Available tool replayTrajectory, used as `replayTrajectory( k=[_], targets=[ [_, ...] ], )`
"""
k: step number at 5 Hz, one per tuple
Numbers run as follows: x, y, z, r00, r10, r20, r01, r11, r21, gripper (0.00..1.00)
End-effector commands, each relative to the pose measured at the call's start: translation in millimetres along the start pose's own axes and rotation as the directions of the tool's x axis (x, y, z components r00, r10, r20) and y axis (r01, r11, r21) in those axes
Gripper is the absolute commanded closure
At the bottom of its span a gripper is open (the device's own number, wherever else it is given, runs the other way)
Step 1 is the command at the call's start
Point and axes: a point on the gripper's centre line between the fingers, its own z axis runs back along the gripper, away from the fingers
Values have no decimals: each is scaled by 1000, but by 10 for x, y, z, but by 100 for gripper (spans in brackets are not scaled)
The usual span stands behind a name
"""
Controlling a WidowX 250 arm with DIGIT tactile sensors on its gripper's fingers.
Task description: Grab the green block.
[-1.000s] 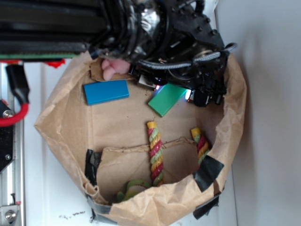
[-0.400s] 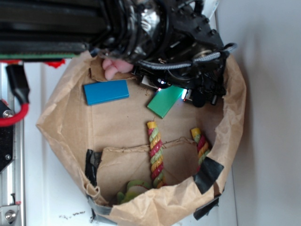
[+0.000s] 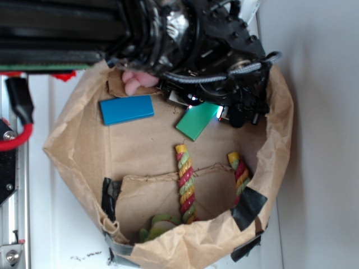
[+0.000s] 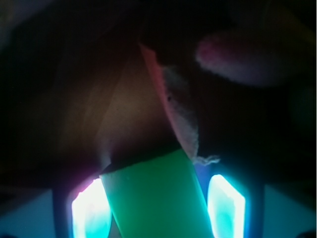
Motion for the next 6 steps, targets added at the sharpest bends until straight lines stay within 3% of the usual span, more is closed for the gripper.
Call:
replayTrajectory(
  k=[1,3,4,5,6],
  targets=[
    [-307,145,739,998,37,-57,-41,996,-83,100],
    [-320,79,1154,990,-75,-120,57,988,-143,100],
    [-301,-57,1226,959,-265,-102,248,957,-151,100],
    [-321,-105,1340,893,-449,-34,442,889,-123,100],
    [-381,-83,1501,733,-668,129,675,738,-18,100]
  ],
)
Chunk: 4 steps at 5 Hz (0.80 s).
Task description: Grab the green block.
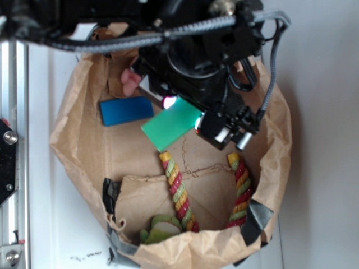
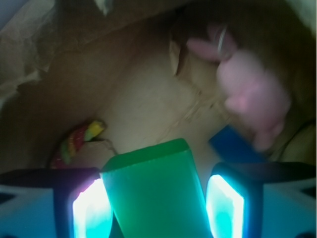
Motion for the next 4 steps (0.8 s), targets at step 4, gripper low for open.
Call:
replayTrajectory(
  k=[4],
  targets=[
    [-43,-108,829,899,-377,224,363,926,104,100]
  ],
)
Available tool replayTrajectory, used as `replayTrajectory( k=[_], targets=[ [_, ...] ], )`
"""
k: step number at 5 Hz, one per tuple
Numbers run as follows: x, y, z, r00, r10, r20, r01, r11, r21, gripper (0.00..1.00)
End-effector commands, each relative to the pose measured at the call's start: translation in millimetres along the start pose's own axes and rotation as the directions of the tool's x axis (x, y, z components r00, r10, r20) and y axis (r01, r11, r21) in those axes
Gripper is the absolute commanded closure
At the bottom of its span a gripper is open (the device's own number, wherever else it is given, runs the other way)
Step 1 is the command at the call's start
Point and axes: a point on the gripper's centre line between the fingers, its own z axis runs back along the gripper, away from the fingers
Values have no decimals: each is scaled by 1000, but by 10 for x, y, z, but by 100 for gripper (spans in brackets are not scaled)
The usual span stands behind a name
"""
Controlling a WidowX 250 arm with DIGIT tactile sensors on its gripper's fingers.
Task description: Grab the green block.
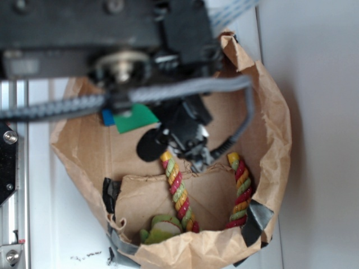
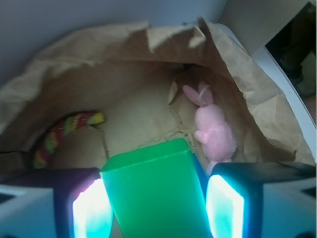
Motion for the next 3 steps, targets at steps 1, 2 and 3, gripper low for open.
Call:
replayTrajectory(
  k=[1,2,3],
  targets=[
    [185,12,177,997,-63,36,63,998,-6,100],
    [176,-27,129,997,-63,52,64,998,-13,100],
    [126,-71,113,994,-15,105,11,999,38,73]
  ],
)
